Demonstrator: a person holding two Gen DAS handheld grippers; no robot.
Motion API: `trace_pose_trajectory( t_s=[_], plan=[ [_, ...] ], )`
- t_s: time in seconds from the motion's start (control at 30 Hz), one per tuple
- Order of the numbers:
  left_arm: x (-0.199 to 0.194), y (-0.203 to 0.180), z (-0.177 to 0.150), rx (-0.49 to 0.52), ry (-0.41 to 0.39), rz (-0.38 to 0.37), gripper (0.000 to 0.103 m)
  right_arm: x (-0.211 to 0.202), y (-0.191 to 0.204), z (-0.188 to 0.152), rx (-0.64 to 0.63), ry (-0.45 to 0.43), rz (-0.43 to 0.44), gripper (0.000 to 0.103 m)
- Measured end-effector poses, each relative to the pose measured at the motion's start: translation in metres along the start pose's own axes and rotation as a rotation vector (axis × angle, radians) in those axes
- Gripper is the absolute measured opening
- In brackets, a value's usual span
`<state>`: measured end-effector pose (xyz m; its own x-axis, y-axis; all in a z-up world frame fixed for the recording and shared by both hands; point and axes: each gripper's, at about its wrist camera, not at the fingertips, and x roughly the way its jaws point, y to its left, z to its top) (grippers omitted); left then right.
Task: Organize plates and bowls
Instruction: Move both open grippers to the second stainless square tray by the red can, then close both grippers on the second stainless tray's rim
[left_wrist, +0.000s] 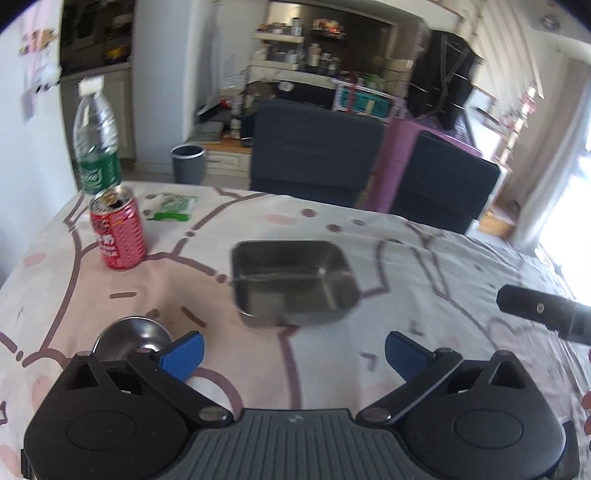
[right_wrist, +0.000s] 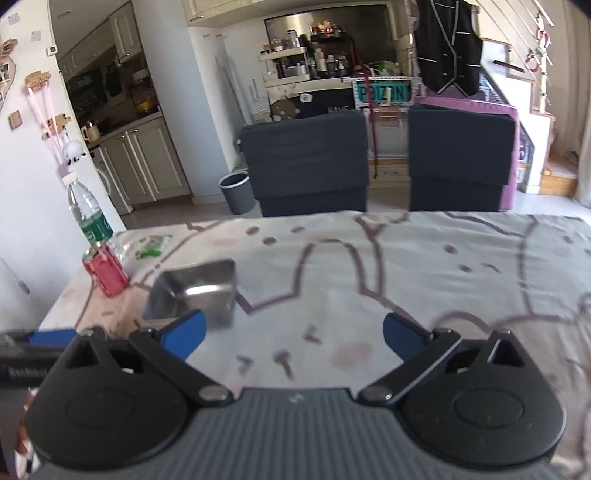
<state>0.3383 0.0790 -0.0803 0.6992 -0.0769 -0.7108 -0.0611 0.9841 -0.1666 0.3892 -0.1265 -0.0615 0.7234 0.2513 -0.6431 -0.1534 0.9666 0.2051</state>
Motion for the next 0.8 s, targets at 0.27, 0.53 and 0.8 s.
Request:
trace_pose_trajectory(
  t_s=[0.27, 0.53, 0.8],
  plan=[
    [0.052, 0.027, 0.025, -0.098, 0.023, -0.001, 0.088, 0.072, 0.031, 0.039, -0.012, 0.071, -0.028, 0.091],
    [0.092, 0.052, 0.036, -0.180, 0.073, -0.003, 0.062, 0.137, 0.050, 0.048, 0.004, 0.194, 0.081, 0.061],
    [0.115, 0.072, 0.036, -0.266, 0.084, -0.038, 0.050, 0.183, 0.064, 0.034, -0.001, 0.242, 0.082, 0.031]
  ],
)
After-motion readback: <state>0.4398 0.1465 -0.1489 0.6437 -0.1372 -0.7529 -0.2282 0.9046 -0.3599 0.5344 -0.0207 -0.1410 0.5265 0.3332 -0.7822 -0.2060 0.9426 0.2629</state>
